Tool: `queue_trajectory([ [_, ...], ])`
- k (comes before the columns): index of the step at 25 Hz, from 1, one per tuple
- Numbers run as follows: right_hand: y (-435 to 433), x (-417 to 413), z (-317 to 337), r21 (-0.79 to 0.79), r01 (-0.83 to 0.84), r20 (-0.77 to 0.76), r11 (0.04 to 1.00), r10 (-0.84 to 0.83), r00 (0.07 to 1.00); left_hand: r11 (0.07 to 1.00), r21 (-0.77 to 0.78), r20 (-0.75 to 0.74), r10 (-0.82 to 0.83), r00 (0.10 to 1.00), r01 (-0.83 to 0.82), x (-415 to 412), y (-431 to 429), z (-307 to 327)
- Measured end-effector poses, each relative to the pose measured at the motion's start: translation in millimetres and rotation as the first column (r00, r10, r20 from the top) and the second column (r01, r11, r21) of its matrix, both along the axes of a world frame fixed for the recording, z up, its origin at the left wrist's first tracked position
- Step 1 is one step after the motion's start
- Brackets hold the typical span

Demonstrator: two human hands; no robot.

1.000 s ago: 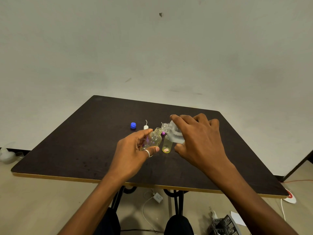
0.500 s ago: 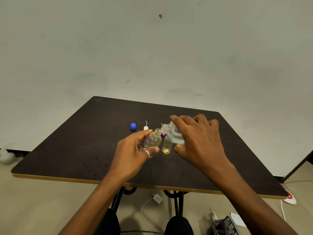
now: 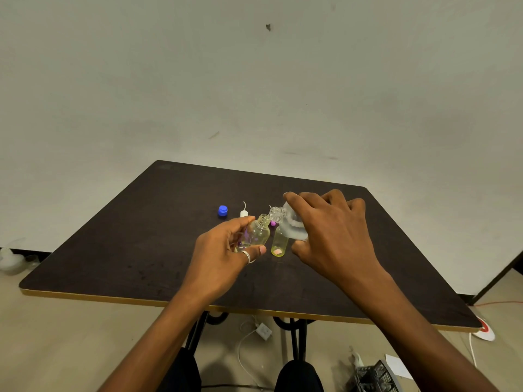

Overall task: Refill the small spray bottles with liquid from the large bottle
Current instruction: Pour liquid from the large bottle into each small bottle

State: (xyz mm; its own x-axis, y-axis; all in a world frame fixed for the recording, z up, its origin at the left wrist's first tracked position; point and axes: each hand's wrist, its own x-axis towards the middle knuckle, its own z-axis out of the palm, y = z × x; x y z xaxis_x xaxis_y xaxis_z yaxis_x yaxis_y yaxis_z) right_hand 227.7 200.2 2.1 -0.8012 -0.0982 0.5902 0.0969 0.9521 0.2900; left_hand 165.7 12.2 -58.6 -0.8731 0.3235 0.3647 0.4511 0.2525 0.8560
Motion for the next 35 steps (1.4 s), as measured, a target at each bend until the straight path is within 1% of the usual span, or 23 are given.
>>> queue_trajectory([
  [25,-1.7,-0.6,0.8,0.019,0.004,-0.001,1.000,-0.004,1.000,1.000,0.011,0.007,0.001,1.000,-0.001,-1.0,-1.1,-0.9],
  [35,-3.4,-1.6,1.7,0.015,0.010,0.023,1.000,-0.010,1.000,1.000,0.008,0.019,0.002,1.000,-0.002,-1.8,-1.1,-0.6],
])
